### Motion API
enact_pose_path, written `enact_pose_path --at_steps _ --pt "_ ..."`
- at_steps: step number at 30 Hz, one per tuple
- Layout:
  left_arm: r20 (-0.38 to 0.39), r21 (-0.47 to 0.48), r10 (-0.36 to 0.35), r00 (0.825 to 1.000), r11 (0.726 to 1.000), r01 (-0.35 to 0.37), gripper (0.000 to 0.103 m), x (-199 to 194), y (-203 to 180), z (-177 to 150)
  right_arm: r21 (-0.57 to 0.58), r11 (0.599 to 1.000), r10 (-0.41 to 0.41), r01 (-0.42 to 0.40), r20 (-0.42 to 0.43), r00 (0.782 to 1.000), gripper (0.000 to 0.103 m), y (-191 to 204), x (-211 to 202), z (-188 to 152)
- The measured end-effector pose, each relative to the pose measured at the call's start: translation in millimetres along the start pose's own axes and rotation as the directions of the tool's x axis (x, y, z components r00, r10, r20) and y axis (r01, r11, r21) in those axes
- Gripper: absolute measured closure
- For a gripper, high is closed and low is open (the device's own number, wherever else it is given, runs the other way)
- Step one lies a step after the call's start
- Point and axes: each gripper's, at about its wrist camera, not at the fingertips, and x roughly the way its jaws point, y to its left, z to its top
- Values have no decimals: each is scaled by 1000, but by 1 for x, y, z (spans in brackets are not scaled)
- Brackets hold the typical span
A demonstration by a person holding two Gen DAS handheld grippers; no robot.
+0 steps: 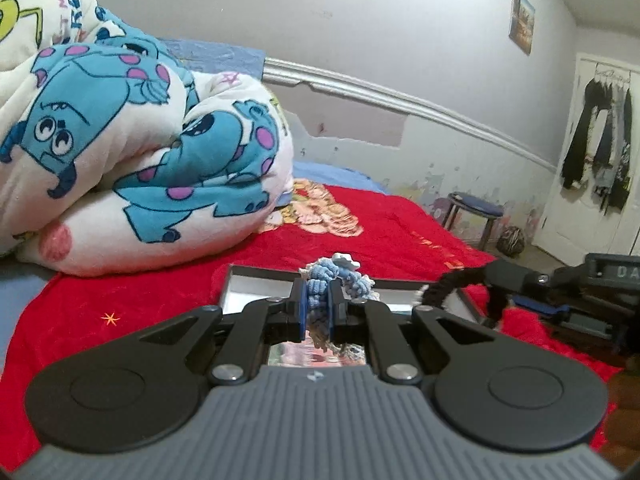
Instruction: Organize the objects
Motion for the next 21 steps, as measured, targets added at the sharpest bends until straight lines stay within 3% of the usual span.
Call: enact_pose_path --at_steps 11,18,21 --pt "-11 2 69 998 998 -69 90 14 10 -7 16 999 -37 38 -36 999 93 -14 45 -9" --pt "-71 28 104 992 994 -103 90 30 12 -17 -39 993 -113 111 -62 992 93 -10 77 -27" --pt "-99 -5 93 991 996 -94 90 35 14 -21 -48 991 -130 126 -75 989 93 -10 81 -32"
